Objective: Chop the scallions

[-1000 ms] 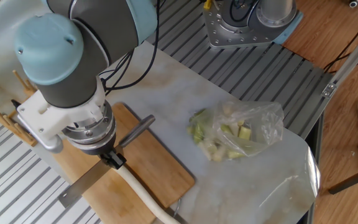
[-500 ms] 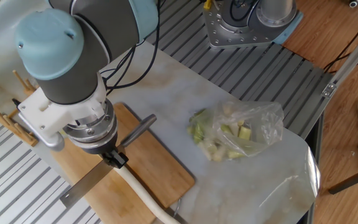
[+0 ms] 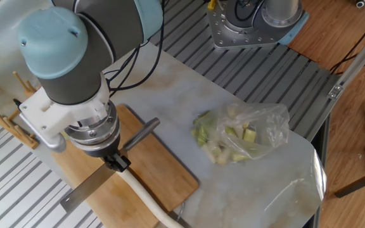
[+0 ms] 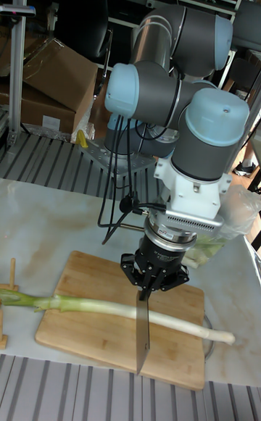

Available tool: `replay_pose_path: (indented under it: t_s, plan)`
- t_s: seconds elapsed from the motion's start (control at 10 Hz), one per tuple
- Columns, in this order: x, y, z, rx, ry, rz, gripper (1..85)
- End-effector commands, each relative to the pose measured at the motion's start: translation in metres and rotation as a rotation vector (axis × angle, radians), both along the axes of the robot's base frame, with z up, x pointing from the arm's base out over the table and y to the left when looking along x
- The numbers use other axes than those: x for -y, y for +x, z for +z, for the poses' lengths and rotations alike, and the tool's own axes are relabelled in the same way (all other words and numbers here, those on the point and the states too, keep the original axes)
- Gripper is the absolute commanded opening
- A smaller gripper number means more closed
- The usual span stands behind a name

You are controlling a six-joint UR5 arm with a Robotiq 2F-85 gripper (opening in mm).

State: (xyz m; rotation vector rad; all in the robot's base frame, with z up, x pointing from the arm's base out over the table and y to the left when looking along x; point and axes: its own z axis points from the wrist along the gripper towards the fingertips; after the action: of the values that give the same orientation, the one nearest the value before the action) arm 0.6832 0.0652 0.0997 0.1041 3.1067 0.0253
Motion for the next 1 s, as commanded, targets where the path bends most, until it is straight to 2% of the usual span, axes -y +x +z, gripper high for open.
replay_pose_path:
  t_s: [0.0,0.9]
  plan:
    - [-0.0015,-0.0008,-0.0054,0.0,0.017,-0.007,1.3]
    - [-0.0054,-0.0045,-0.0075,-0.005,0.02,-0.018,1.3]
